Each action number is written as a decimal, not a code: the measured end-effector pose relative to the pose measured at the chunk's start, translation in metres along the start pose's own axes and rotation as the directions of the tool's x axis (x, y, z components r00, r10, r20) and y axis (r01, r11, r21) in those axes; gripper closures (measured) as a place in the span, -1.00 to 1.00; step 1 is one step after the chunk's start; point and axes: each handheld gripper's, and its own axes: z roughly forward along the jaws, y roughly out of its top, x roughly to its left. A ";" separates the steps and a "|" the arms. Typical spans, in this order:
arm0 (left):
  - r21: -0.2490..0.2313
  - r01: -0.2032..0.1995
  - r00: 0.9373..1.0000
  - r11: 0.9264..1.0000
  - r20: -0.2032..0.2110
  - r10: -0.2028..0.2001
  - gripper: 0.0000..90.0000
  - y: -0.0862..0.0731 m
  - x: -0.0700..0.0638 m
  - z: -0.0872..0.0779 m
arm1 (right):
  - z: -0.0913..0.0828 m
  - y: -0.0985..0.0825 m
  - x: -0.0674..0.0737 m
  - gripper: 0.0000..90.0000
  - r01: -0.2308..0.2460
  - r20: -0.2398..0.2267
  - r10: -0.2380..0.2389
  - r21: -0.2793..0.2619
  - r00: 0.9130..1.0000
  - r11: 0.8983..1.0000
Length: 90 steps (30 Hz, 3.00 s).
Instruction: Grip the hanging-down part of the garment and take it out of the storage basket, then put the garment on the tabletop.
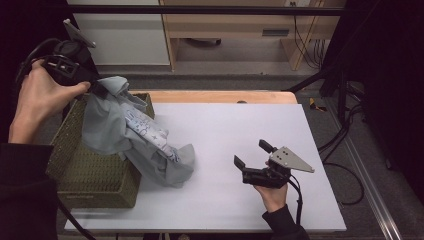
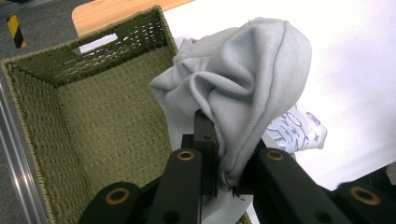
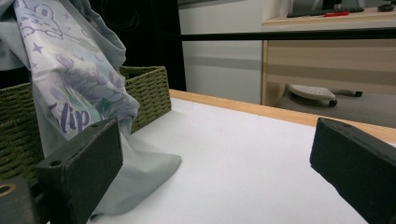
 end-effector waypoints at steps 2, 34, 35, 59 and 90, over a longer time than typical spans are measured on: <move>-0.001 0.001 1.000 1.000 0.000 -0.001 0.84 0.000 0.000 0.000 | -0.006 -0.004 -0.003 -0.95 0.002 0.011 -0.002 0.004 1.000 1.000; -0.003 0.001 1.000 1.000 0.014 -0.001 0.84 -0.004 0.003 0.002 | -0.049 -0.048 -0.013 -0.95 0.020 0.062 -0.021 0.017 0.998 1.000; -0.003 0.003 1.000 1.000 0.014 -0.003 0.84 -0.004 0.003 0.002 | -0.050 -0.049 -0.013 -0.95 0.019 0.062 -0.020 0.021 0.998 1.000; -0.020 -0.092 0.995 0.996 0.044 0.093 0.84 0.014 -0.047 0.001 | -0.055 -0.052 -0.019 -0.94 0.000 0.079 -0.001 0.022 0.997 1.000; -0.064 -0.353 0.925 0.933 0.128 0.359 0.85 0.056 -0.180 0.021 | -0.058 -0.050 -0.020 -0.94 0.009 0.072 -0.009 0.004 0.997 1.000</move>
